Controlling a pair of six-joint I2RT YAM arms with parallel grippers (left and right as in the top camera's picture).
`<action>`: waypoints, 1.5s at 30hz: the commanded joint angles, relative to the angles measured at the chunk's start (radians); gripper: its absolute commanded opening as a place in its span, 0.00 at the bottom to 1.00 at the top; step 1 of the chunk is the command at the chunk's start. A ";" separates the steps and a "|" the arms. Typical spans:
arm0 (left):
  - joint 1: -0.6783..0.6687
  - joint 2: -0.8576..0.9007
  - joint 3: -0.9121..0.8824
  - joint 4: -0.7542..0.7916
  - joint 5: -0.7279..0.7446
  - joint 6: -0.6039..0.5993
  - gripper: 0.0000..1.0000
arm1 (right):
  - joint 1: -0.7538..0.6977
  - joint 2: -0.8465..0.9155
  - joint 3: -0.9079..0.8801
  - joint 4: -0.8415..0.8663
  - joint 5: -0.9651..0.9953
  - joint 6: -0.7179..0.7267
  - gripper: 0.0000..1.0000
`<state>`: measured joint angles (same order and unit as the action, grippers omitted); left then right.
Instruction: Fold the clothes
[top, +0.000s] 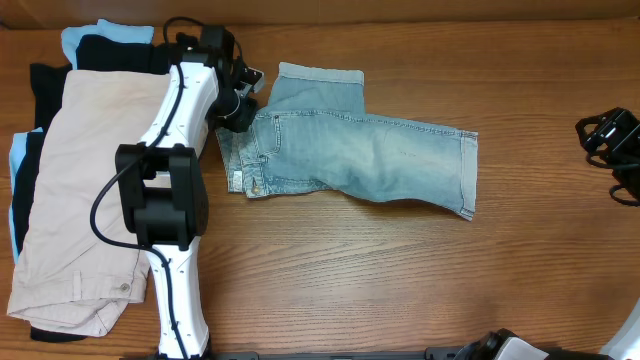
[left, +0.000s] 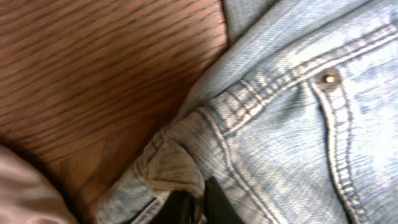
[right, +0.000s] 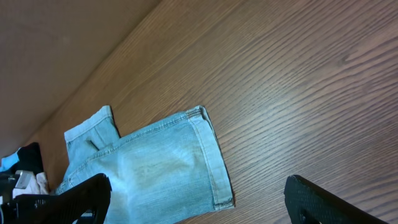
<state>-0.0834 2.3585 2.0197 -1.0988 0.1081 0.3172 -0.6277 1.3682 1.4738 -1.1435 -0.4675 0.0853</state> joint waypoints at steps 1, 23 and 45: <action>-0.005 -0.008 -0.005 0.004 0.016 -0.004 0.04 | -0.001 0.005 0.011 0.004 -0.005 -0.008 0.93; -0.037 -0.014 1.048 -0.582 0.085 -0.165 0.04 | 0.199 0.046 0.011 0.013 -0.039 -0.038 0.88; -0.116 -0.171 1.122 -0.591 0.091 -0.161 0.04 | 0.608 0.488 0.011 0.333 0.101 -0.033 0.88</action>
<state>-0.2008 2.2745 3.1153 -1.6939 0.1802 0.1703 -0.0540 1.7840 1.4734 -0.8467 -0.4450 0.0540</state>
